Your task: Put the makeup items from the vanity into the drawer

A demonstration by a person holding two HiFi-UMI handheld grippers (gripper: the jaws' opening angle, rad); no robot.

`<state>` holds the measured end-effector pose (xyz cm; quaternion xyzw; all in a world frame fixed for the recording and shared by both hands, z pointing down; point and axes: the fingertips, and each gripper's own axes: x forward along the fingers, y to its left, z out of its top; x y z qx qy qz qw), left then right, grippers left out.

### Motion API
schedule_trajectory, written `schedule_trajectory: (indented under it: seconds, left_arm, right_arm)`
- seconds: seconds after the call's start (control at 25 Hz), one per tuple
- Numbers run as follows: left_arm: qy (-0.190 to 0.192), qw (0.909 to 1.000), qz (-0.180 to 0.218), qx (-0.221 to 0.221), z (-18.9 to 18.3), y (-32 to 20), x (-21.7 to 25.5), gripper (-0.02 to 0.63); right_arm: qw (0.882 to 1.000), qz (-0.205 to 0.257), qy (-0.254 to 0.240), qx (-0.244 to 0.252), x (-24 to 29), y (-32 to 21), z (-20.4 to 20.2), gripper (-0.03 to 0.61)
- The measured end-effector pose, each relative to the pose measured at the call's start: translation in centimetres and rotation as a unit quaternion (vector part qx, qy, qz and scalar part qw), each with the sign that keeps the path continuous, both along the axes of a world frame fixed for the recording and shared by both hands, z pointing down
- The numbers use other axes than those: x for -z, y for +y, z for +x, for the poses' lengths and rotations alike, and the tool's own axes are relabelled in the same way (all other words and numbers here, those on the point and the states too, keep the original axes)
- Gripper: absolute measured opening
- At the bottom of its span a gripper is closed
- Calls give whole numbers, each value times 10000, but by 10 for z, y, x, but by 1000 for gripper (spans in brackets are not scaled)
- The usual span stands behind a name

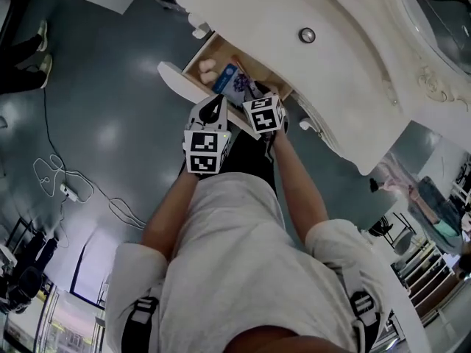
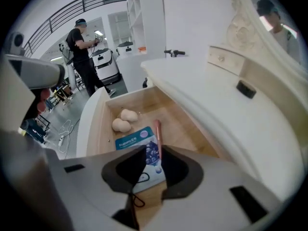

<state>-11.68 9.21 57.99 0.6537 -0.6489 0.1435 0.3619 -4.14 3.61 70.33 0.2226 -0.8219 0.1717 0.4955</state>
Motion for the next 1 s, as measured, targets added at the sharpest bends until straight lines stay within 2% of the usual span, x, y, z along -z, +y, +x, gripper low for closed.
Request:
schedule_trajectory:
  seconds: [0.4,0.48,0.72,0.88,1.0]
  left_arm:
    - [148,9968,567,-544,13,-37,42,6]
    - [159,9960,617,-629,16,-40,48,6]
    - [167,9936,702,-874,31,-54,60,6]
    - [144,9922,730,-999,46,-67,63,6]
    - [123,9920,718,-1027,56,-78,64,6]
  right_arm:
    - [9931,618,-434,-895,84,-13,21,78]
    - [9890,861,-504,-1093,100,-18,25,31]
    - [9701,1484,-885,-1702,149,-44,42,15]
    - [9636,1532,-1252,-1798,170,-59,54,15]
    - [9630,1661,-1217,-1737,176,-73,62,15]
